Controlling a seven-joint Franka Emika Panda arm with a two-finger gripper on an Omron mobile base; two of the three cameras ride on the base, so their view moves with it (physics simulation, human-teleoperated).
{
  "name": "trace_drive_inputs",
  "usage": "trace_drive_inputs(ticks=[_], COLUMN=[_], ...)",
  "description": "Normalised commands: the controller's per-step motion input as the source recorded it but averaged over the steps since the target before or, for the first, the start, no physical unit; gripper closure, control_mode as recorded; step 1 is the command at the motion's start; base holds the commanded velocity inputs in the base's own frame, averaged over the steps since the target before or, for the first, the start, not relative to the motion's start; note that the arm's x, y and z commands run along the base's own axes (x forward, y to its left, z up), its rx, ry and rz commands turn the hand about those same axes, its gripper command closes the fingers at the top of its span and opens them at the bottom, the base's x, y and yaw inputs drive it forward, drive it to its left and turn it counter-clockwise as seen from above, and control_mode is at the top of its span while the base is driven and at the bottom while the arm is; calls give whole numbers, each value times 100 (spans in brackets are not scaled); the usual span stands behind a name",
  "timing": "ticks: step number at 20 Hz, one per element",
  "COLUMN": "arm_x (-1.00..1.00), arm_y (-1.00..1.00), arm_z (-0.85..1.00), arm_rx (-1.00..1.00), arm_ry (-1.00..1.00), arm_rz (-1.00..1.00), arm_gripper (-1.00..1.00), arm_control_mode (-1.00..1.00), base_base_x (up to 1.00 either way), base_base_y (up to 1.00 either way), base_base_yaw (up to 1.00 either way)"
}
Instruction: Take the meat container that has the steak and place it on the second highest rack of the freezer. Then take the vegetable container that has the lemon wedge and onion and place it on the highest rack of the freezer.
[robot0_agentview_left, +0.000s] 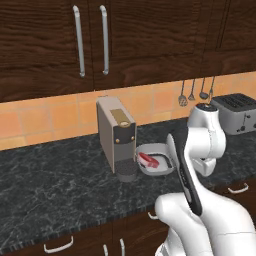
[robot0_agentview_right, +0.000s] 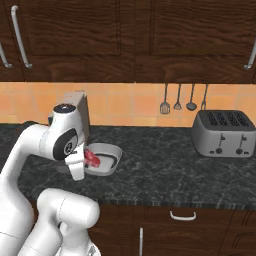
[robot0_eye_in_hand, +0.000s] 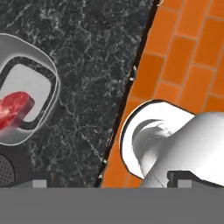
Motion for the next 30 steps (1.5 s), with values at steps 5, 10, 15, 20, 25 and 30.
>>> trace_drive_inputs(ticks=[5, 10, 15, 20, 25, 30], arm_x=[98, 71, 80, 38, 4, 8], arm_y=[0, 0, 0, 0, -10, -10], arm_z=[-48, -66, -44, -43, -51, -54], arm_rx=[3, 2, 1, 0, 0, 0], arm_ry=[7, 15, 7, 0, 0, 0], arm_rz=[-5, 0, -1, -8, -12, -12], arm_gripper=[-100, -100, -100, -100, -100, -100], arm_control_mode=[-100, -100, -100, -100, -100, -100], base_base_x=[0, 0, 0, 0, 0, 0], base_base_y=[0, 0, 0, 0, 0, 0], base_base_yaw=[0, 0, 0, 0, 0, 0])
